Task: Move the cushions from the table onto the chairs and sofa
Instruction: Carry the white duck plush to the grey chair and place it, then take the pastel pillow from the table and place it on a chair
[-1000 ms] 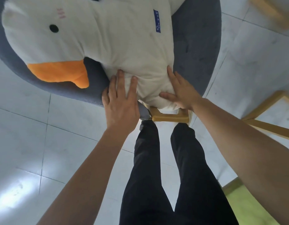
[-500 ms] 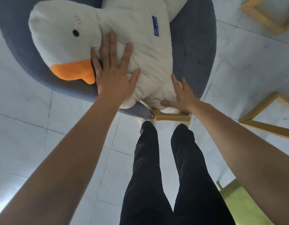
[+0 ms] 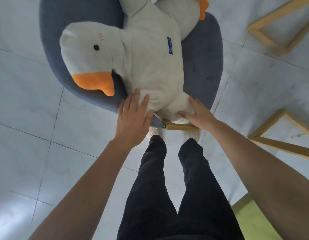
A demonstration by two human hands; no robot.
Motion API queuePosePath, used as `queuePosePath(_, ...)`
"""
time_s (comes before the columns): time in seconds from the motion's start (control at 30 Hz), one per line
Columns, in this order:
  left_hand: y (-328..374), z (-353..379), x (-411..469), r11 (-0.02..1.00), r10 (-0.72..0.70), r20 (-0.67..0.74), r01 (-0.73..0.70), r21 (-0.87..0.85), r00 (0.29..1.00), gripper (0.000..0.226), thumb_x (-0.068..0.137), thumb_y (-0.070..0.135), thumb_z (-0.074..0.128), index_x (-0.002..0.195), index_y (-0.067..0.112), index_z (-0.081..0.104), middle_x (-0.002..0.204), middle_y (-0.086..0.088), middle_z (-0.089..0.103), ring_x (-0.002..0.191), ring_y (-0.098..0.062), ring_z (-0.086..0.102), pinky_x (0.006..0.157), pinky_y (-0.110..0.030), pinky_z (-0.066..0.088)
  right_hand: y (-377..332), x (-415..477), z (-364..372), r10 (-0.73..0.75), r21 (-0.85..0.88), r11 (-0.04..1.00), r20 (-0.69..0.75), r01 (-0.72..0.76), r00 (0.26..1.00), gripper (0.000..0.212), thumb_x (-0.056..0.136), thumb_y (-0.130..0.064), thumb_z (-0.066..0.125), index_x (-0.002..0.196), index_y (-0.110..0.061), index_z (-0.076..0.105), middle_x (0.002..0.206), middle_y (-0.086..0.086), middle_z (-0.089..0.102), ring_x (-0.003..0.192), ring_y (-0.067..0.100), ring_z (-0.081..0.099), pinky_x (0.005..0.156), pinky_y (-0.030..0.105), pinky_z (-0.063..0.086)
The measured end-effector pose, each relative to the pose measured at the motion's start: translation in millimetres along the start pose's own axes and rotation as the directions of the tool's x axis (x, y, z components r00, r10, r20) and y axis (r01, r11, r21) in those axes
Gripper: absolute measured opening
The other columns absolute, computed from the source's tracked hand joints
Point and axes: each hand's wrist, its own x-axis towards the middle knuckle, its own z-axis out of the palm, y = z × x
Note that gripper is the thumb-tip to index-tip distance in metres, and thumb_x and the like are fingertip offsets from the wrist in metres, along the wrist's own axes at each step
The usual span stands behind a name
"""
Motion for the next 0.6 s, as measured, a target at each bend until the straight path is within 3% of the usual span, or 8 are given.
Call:
queuePosePath(0.13, 17, -66, -38, 0.867, -0.199, 0.081, 0.214, -0.451, 0.977, 0.052, 0.109, 0.040, 0.040, 0.158, 0.024, 0.035, 0.166, 0.002, 0.033, 0.151, -0.022, 0.033, 0.120, -0.047, 0.031, -33, -82, -27, -0.051, 0.090, 0.994, -0.054, 0.056, 0.997, 0.070, 0.104, -0.055, 0.044, 0.162, -0.023, 0.024, 0.167, -0.001, 0.031, 0.151, 0.022, 0.036, 0.122, 0.041, 0.029)
queuePosePath(0.27, 38, -148, -102, 0.763, -0.350, -0.026, 0.269, -0.588, 0.936, 0.051, 0.106, 0.040, 0.044, 0.156, 0.029, 0.037, 0.154, 0.017, 0.043, 0.144, -0.014, 0.042, 0.112, -0.028, 0.033, -80, -172, -58, -0.156, 0.242, 0.951, -0.171, 0.195, 0.973, 0.062, 0.102, -0.057, 0.046, 0.159, -0.035, 0.031, 0.161, -0.009, 0.040, 0.144, 0.013, 0.044, 0.118, 0.038, 0.038)
queuePosePath(0.3, 42, -164, -119, 0.727, -0.403, -0.057, 0.281, -0.627, 0.913, 0.050, 0.105, 0.040, 0.045, 0.155, 0.032, 0.039, 0.147, 0.021, 0.044, 0.141, -0.014, 0.044, 0.109, -0.027, 0.034, -92, -193, -65, -0.180, 0.292, 0.927, -0.209, 0.237, 0.961, 0.060, 0.102, -0.057, 0.047, 0.157, -0.038, 0.033, 0.157, -0.013, 0.042, 0.139, 0.008, 0.045, 0.114, 0.031, 0.042)
queuePosePath(0.37, 47, -186, -152, 0.642, -0.502, -0.124, 0.272, -0.717, 0.856, 0.048, 0.103, 0.043, 0.046, 0.151, 0.036, 0.043, 0.145, 0.020, 0.048, 0.137, -0.015, 0.050, 0.111, -0.034, 0.040, -112, -233, -77, -0.229, 0.365, 0.871, -0.289, 0.328, 0.930, 0.055, 0.102, -0.052, 0.047, 0.155, -0.039, 0.036, 0.145, -0.020, 0.045, 0.130, -0.001, 0.044, 0.098, 0.011, 0.039)
queuePosePath(0.43, 52, -199, -184, 0.574, -0.577, -0.194, 0.225, -0.787, 0.794, 0.051, 0.099, 0.047, 0.047, 0.149, 0.038, 0.047, 0.148, 0.014, 0.054, 0.133, -0.014, 0.054, 0.113, -0.040, 0.044, -123, -265, -81, -0.280, 0.401, 0.817, -0.350, 0.413, 0.894, 0.046, 0.102, -0.048, 0.048, 0.148, -0.047, 0.040, 0.138, -0.030, 0.045, 0.126, -0.004, 0.046, 0.097, 0.011, 0.036)
queuePosePath(0.5, 58, -206, -214, 0.510, -0.647, -0.263, 0.150, -0.847, 0.716, 0.045, 0.099, 0.041, 0.051, 0.143, 0.039, 0.052, 0.142, 0.016, 0.059, 0.126, -0.002, 0.059, 0.105, -0.026, 0.047, -128, -287, -85, -0.323, 0.421, 0.781, -0.361, 0.462, 0.875, 0.036, 0.102, -0.045, 0.051, 0.135, -0.059, 0.044, 0.123, -0.047, 0.051, 0.121, -0.007, 0.053, 0.098, 0.018, 0.041)
queuePosePath(0.57, 70, -210, -246, 0.445, -0.725, -0.299, 0.091, -0.891, 0.620, 0.036, 0.102, 0.028, 0.054, 0.136, 0.040, 0.055, 0.136, 0.019, 0.063, 0.116, 0.013, 0.059, 0.094, -0.012, 0.044, -131, -305, -92, -0.408, 0.412, 0.753, -0.320, 0.513, 0.855, 0.032, 0.101, -0.043, 0.054, 0.126, -0.062, 0.047, 0.110, -0.054, 0.055, 0.116, -0.016, 0.054, 0.086, 0.012, 0.047)
queuePosePath(0.6, 76, -209, -260, 0.417, -0.761, -0.308, 0.067, -0.906, 0.571, 0.035, 0.102, 0.024, 0.055, 0.133, 0.041, 0.056, 0.133, 0.020, 0.063, 0.112, 0.018, 0.059, 0.093, -0.013, 0.044, -132, -313, -97, -0.462, 0.395, 0.739, -0.293, 0.546, 0.837, 0.033, 0.099, -0.043, 0.056, 0.126, -0.060, 0.047, 0.110, -0.053, 0.056, 0.113, -0.021, 0.054, 0.079, 0.007, 0.048)
